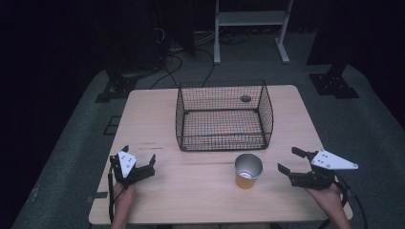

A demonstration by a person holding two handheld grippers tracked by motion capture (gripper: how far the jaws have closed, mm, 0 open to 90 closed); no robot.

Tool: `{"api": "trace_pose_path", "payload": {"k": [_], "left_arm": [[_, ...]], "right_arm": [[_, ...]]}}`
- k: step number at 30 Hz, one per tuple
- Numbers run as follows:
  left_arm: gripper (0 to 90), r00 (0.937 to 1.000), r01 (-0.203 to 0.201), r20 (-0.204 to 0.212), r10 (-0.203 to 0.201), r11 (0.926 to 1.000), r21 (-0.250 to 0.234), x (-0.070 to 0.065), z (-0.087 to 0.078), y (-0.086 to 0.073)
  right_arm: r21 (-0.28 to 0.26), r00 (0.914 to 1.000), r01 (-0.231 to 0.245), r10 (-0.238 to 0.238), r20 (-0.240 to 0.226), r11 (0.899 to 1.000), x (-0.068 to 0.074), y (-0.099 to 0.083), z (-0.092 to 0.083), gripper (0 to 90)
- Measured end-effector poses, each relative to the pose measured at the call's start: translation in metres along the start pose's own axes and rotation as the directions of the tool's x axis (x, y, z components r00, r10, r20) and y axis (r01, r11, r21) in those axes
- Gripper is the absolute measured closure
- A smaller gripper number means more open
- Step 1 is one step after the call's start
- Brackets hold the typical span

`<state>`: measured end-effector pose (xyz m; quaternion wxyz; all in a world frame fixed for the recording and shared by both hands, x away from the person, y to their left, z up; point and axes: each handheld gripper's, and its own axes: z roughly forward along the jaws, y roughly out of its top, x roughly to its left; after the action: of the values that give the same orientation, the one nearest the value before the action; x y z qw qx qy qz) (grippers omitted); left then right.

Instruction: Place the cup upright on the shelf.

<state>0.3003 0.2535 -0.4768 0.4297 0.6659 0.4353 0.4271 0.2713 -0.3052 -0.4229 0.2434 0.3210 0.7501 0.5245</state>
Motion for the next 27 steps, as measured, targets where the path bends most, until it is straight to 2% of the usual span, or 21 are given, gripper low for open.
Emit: {"api": "trace_pose_path", "payload": {"k": [6, 12, 27], "left_arm": [[0.0, 1.0, 0.0, 0.0, 0.0, 1.0, 0.0, 0.0, 0.0, 0.0], [0.0, 1.0, 0.0, 0.0, 0.0, 1.0, 0.001, 0.0, 0.0, 0.0], [0.0, 1.0, 0.002, 0.0, -0.002, 1.0, 0.001, 0.0, 0.0, 0.0]], "right_arm": [[0.009, 0.9994, 0.011, -0.011, -0.033, 1.0, 0.007, 0.003, 0.003, 17.4], [0.028, 0.9967, 0.043, -0.041, -0.07, 0.999, 0.019, 0.006, 0.009, 17.2], [0.07, 0.9871, 0.042, -0.03, -0.157, 0.997, 0.035, 0.002, 0.02, 16.2]]}}
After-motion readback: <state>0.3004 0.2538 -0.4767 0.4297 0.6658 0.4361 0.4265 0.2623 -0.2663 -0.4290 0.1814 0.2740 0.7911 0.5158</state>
